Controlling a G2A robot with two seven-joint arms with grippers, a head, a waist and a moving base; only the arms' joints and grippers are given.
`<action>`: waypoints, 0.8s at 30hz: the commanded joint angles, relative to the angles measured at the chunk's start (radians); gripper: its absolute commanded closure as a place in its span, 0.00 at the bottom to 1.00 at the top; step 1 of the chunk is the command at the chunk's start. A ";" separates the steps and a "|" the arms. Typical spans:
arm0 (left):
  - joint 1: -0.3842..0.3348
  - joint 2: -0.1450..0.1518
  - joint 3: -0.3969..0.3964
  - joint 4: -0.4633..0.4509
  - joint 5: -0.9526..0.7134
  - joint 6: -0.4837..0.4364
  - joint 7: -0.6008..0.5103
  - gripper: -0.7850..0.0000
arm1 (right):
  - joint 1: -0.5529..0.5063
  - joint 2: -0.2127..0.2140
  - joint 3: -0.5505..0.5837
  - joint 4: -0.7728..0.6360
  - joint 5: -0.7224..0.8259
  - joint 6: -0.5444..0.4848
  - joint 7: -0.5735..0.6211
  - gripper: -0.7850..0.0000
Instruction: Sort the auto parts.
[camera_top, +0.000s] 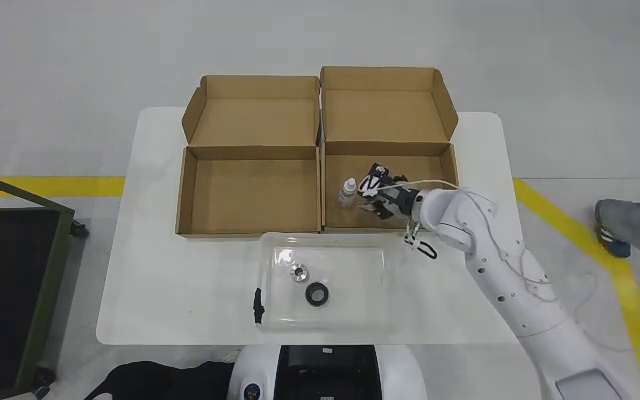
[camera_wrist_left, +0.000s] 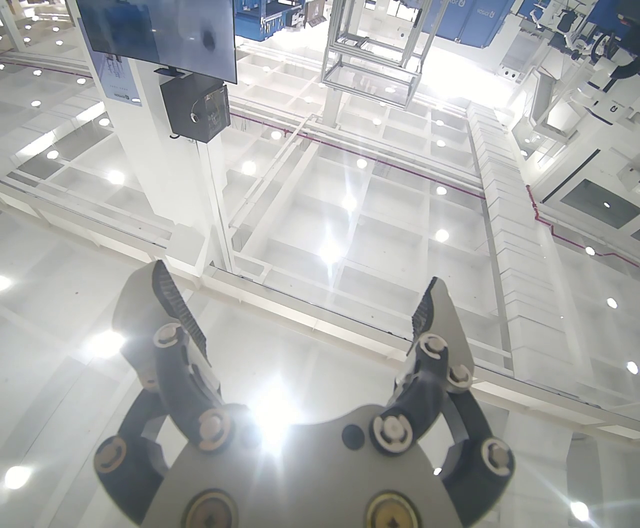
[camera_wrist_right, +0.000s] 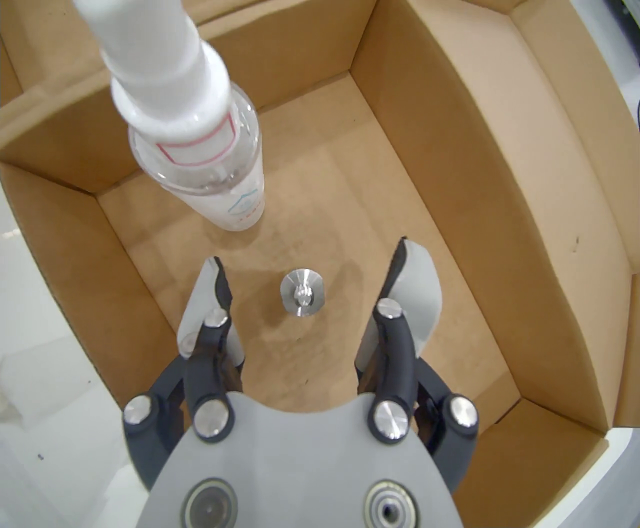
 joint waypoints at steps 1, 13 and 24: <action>0.000 0.000 0.000 0.000 0.000 0.000 0.000 0.00 | -0.012 0.003 0.013 -0.036 -0.001 -0.002 -0.004 0.07; 0.000 0.000 0.000 0.000 0.000 0.000 0.000 0.00 | -0.207 0.039 0.110 -0.367 -0.030 -0.039 -0.004 0.00; 0.000 0.000 0.000 0.000 0.000 0.000 0.000 0.00 | -0.352 0.054 0.078 -0.510 -0.027 -0.165 -0.031 0.00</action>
